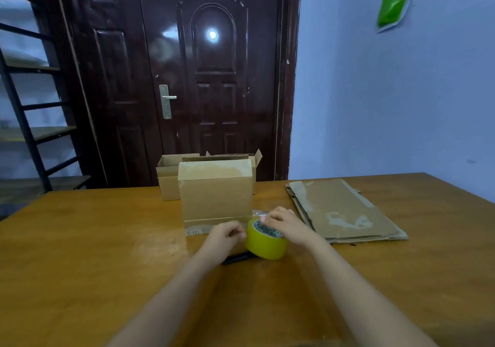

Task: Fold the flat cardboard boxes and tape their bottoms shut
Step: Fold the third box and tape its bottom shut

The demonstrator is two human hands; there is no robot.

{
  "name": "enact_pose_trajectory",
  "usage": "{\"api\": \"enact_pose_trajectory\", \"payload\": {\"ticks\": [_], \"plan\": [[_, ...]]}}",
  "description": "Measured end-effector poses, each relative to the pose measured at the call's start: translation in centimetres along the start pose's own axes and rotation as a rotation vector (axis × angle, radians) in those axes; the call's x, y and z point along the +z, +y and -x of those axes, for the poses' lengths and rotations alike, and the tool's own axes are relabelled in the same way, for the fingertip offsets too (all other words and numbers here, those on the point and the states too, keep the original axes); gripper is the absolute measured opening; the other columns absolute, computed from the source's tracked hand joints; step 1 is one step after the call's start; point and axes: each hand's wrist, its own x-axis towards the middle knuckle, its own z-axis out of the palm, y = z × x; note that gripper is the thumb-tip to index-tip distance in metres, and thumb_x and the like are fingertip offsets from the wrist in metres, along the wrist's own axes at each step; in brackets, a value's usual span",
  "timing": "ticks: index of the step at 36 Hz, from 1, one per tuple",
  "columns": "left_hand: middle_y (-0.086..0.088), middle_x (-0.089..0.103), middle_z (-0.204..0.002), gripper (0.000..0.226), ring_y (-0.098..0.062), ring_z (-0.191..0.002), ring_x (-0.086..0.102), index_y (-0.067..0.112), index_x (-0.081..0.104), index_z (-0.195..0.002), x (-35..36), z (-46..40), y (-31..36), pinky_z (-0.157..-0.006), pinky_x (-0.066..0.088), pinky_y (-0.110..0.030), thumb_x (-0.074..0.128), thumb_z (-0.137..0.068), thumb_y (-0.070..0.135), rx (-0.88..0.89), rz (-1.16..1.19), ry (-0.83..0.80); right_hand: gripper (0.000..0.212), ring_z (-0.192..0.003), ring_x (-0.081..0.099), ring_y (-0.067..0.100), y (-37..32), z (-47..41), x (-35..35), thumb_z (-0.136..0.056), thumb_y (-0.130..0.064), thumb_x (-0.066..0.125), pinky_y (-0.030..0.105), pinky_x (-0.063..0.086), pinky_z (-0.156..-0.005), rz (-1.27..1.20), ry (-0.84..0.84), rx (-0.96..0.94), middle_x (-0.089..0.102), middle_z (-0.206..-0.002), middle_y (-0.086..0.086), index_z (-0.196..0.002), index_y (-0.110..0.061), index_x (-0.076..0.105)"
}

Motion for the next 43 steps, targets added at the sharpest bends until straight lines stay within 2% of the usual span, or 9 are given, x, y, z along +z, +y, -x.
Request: {"api": "enact_pose_trajectory", "payload": {"ticks": [3, 6, 10, 13, 19, 23, 29, 36, 43], "plan": [[-0.001, 0.065, -0.076, 0.022, -0.012, -0.073, 0.06, 0.016, 0.058, -0.074, -0.2, 0.0, 0.6, -0.076, 0.05, -0.03, 0.053, -0.093, 0.006, 0.031, 0.038, 0.025, 0.028, -0.111, 0.042, 0.018, 0.2, 0.0, -0.2, -0.094, -0.046, 0.049, 0.033, 0.035, -0.099, -0.034, 0.025, 0.027, 0.046, -0.106, -0.002, -0.102, -0.023, 0.063], [0.002, 0.064, -0.071, 0.026, -0.001, -0.065, 0.057, 0.019, 0.058, -0.071, -0.4, 0.0, 1.5, -0.068, 0.048, -0.019, 0.054, -0.093, 0.004, 0.111, 0.063, 0.055, 0.025, -0.102, 0.051, 0.013, 0.2, -0.1, -1.0, -0.091, -0.042, 0.055, 0.025, 0.042, -0.084, -0.141, 0.082, 0.097, 0.051, -0.113, 0.0, -0.105, -0.021, 0.057], [0.004, 0.066, -0.08, 0.022, -0.003, -0.076, 0.059, 0.021, 0.06, -0.074, -1.0, -0.3, 2.6, -0.069, 0.047, -0.016, 0.057, -0.092, 0.009, 0.165, 0.007, 0.143, 0.044, -0.098, 0.06, 0.019, 0.0, 0.1, -2.4, -0.086, -0.043, 0.063, 0.029, 0.051, -0.066, -0.318, -0.046, 0.38, 0.059, -0.116, 0.004, -0.12, -0.019, 0.05], [0.003, 0.067, -0.084, 0.012, -0.011, -0.082, 0.061, 0.015, 0.066, -0.08, -1.6, -0.7, 3.7, -0.07, 0.048, -0.018, 0.061, -0.09, 0.011, 0.214, 0.029, 0.217, 0.031, -0.086, 0.064, 0.019, -0.6, 0.7, -3.2, -0.087, -0.025, 0.065, 0.028, 0.052, -0.062, -0.415, -0.148, 0.429, 0.065, -0.105, 0.007, -0.113, -0.015, 0.052], [0.012, 0.067, -0.086, 0.017, -0.003, -0.085, 0.062, 0.024, 0.067, -0.083, -4.2, -1.7, 6.7, -0.078, 0.049, -0.016, 0.069, -0.083, 0.008, 0.384, 0.099, 0.237, 0.017, -0.093, 0.062, 0.023, -2.0, 0.2, -4.1, -0.088, -0.003, 0.055, 0.04, 0.05, -0.087, -0.424, 0.097, 0.194, 0.066, -0.101, 0.009, -0.098, -0.015, 0.062], [0.01, 0.069, -0.094, 0.021, -0.003, -0.091, 0.063, 0.025, 0.067, -0.089, -6.1, -2.4, 6.9, -0.084, 0.049, -0.016, 0.07, -0.081, 0.006, 0.41, 0.093, 0.248, 0.022, -0.082, 0.061, 0.024, -3.7, -0.3, -5.8, -0.082, 0.006, 0.05, 0.032, 0.05, -0.073, -0.292, 0.249, -0.018, 0.064, -0.088, 0.015, -0.092, -0.008, 0.062], [-0.001, 0.068, -0.087, 0.013, -0.015, -0.086, 0.065, 0.02, 0.065, -0.088, -7.3, -2.5, 5.9, -0.077, 0.055, -0.022, 0.054, -0.094, 0.015, 0.289, 0.301, 0.329, 0.034, -0.068, 0.057, 0.011, -6.3, -0.9, -8.7, -0.077, 0.006, 0.051, 0.03, 0.042, -0.064, -0.057, 0.406, -0.176, 0.059, -0.068, -0.005, -0.072, -0.028, 0.052], [-0.014, 0.069, -0.088, 0.068, -0.026, -0.083, 0.068, 0.005, 0.061, -0.096, -5.3, -2.0, 6.6, -0.074, 0.058, -0.039, 0.02, -0.093, 0.059, -0.151, 0.691, 0.099, 0.033, -0.077, 0.062, 0.02, -8.6, -1.3, -9.9, -0.08, 0.007, 0.052, 0.041, 0.05, -0.076, -0.039, 0.449, -0.289, 0.063, -0.079, 0.004, -0.086, -0.025, 0.055], [-0.009, 0.064, -0.076, 0.064, -0.021, -0.072, 0.063, 0.009, 0.055, -0.079, -5.0, -2.6, 8.4, -0.067, 0.058, -0.044, 0.037, -0.077, 0.07, -0.115, 0.955, 0.068, 0.03, -0.082, 0.062, 0.023, -9.2, -2.0, -8.8, -0.085, 0.001, 0.053, 0.048, 0.052, -0.077, 0.036, 0.447, -0.353, 0.062, -0.082, 0.0, -0.093, -0.028, 0.051]]}}
